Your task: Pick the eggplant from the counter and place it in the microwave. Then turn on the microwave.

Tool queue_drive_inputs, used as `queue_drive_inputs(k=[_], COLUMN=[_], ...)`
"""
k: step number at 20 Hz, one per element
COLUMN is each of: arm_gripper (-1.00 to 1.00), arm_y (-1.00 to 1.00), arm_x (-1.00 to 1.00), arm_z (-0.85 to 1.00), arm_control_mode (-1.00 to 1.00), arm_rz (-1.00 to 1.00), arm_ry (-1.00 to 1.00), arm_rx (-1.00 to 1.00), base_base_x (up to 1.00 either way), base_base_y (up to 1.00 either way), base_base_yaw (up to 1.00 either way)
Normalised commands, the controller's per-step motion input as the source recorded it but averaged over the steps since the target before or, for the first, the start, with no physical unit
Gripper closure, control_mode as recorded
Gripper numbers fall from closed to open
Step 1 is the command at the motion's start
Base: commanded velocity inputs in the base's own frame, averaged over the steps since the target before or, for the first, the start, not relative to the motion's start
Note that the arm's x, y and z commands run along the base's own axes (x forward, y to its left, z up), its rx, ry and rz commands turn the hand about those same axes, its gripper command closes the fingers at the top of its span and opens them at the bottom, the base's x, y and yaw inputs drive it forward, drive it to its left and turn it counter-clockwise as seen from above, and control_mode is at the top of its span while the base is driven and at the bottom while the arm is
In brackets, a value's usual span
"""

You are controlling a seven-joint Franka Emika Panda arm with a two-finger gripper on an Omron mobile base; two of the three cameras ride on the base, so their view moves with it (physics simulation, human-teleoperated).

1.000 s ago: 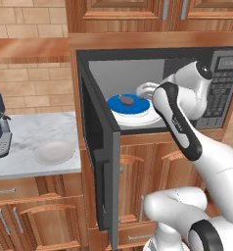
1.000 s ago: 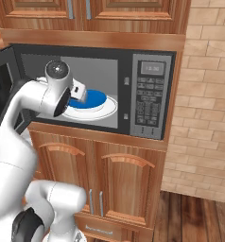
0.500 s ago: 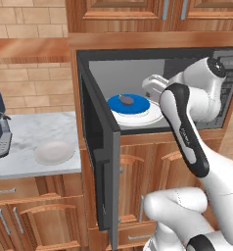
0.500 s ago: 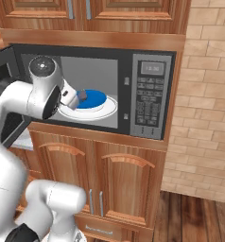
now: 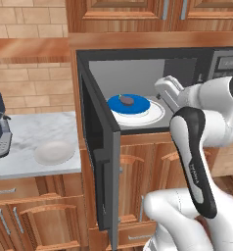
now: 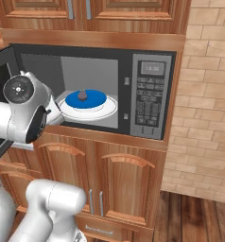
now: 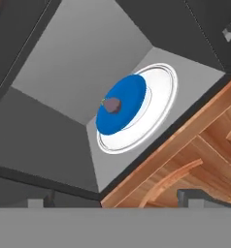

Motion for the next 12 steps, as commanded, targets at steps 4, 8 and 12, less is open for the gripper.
queue_drive_inputs(k=[4, 8, 12], arm_gripper=[-1.00, -1.00, -1.00], arm_y=[0.00, 0.00, 0.00], arm_x=[-0.58, -0.54, -0.59], arm_z=[0.19, 0.21, 0.22], arm_control_mode=[-1.00, -1.00, -1.00], arm_rz=[-0.14, -0.09, -0.08], arm_ry=[-0.02, 0.00, 0.00], arm_rx=[0.23, 0.17, 0.16], base_base_x=[0.00, 0.00, 0.00], base_base_y=[0.00, 0.00, 0.00], base_base_yaw=[0.00, 0.00, 0.00])
